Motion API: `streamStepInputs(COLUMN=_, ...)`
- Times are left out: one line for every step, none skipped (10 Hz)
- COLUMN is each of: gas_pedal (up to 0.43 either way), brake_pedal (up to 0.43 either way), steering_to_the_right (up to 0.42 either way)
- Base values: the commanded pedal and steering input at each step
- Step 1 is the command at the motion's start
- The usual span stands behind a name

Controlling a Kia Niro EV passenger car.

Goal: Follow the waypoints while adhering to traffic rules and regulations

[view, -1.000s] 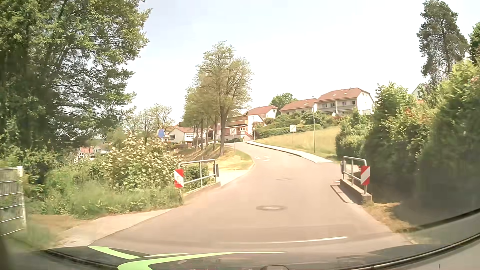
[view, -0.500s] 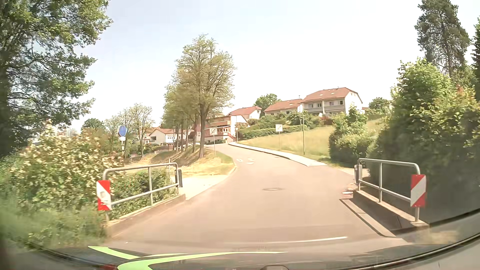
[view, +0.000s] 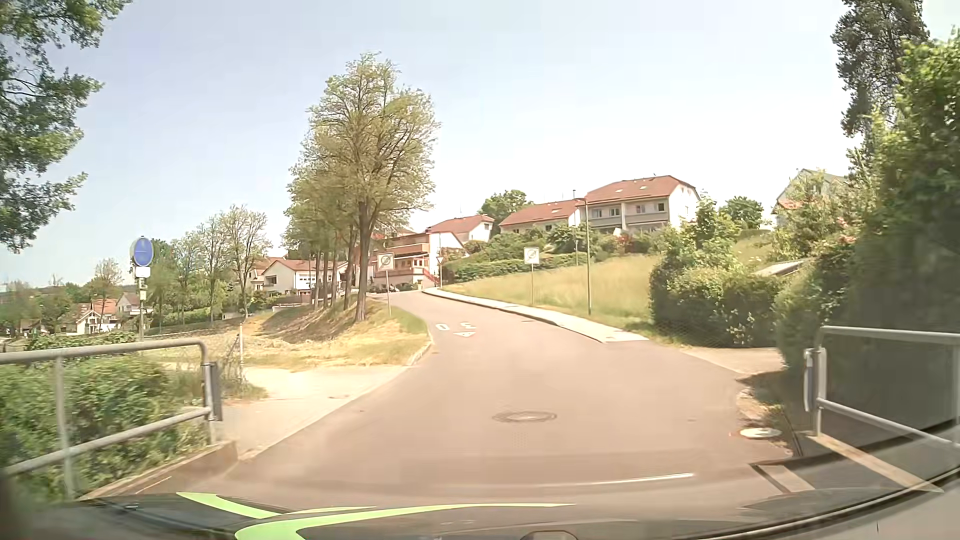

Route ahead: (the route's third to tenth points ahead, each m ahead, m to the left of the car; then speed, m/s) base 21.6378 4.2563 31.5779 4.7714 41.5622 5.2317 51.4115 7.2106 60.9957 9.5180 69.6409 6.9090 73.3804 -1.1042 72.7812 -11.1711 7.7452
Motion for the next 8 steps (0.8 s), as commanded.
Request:
streamStepInputs(gas_pedal=0.118, brake_pedal=0.000, steering_to_the_right=0.045)
streamStepInputs(gas_pedal=0.118, brake_pedal=0.000, steering_to_the_right=0.042)
streamStepInputs(gas_pedal=0.118, brake_pedal=0.000, steering_to_the_right=0.038)
streamStepInputs(gas_pedal=0.118, brake_pedal=0.000, steering_to_the_right=0.033)
streamStepInputs(gas_pedal=0.118, brake_pedal=0.000, steering_to_the_right=0.025)
streamStepInputs(gas_pedal=0.118, brake_pedal=0.000, steering_to_the_right=0.020)
streamStepInputs(gas_pedal=0.118, brake_pedal=0.000, steering_to_the_right=0.015)
streamStepInputs(gas_pedal=0.118, brake_pedal=0.000, steering_to_the_right=0.009)
